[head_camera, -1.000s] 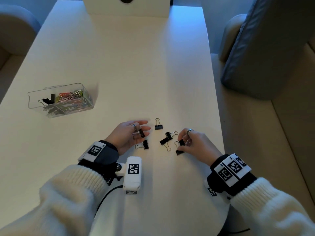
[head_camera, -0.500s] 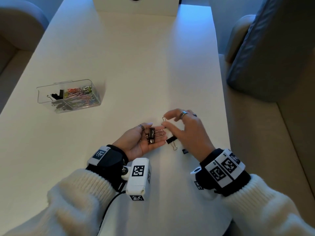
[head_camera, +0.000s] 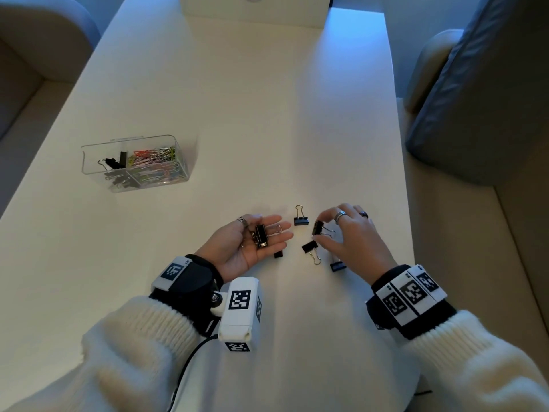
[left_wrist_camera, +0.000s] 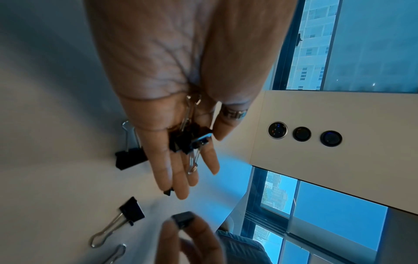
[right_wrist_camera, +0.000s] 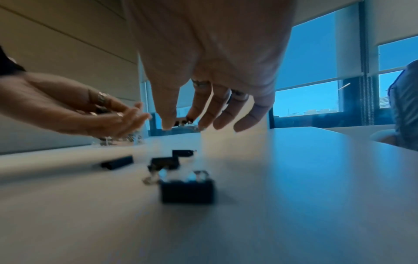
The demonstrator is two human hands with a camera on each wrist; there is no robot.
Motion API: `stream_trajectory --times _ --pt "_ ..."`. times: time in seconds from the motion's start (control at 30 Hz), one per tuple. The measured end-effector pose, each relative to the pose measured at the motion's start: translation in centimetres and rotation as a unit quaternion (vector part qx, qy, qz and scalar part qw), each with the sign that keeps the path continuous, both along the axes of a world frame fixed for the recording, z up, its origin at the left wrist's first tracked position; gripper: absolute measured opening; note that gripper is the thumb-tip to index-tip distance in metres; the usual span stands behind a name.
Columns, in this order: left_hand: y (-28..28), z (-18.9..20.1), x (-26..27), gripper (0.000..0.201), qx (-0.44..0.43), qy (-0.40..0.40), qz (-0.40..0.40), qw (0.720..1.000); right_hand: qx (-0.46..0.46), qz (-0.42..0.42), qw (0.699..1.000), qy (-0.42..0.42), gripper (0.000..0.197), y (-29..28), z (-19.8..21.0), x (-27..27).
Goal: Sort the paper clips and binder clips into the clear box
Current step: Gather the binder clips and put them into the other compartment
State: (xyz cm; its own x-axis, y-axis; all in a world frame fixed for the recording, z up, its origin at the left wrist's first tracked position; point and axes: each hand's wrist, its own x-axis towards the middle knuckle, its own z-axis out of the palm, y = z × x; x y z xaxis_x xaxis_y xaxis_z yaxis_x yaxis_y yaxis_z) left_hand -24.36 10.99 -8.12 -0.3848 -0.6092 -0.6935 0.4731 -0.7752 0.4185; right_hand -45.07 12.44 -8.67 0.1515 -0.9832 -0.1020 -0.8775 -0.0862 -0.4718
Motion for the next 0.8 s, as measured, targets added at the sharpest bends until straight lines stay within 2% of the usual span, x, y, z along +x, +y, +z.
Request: stream_trajectory --times 0.1,0.23,0.33,0.4,0.53,0.63,0.8 --pt "0.1 0.0 -0.1 0.038 0.007 0.011 -0.004 1.000 -0.095 0.029 0.992 -0.074 0.029 0.4 1.3 2.6" --pt "0.1 0.2 0.0 0.042 0.004 0.045 0.008 0.999 -0.131 0.092 0.985 -0.067 0.037 0.8 2.1 6.0" --pt "0.1 0.6 0.7 0.044 0.001 0.053 0.030 0.998 -0.121 0.103 0.985 -0.064 0.047 0.8 2.4 7.5" --pt "0.1 0.9 1.7 0.041 0.007 0.057 0.050 0.997 -0.104 0.079 0.987 -0.096 0.050 0.6 2.9 8.2" --pt "-0.1 1.6 4.4 0.044 0.017 0.046 0.096 0.994 -0.077 0.027 0.981 -0.174 0.042 -0.6 3.3 9.8" --pt "-0.3 2.2 7.1 0.048 0.002 0.038 0.137 0.990 -0.077 0.011 0.977 -0.196 0.032 -2.7 3.1 12.2" --pt "-1.4 3.3 12.7 0.046 -0.030 0.016 0.214 0.976 -0.019 0.037 0.978 -0.203 0.047 -7.5 2.8 17.9"
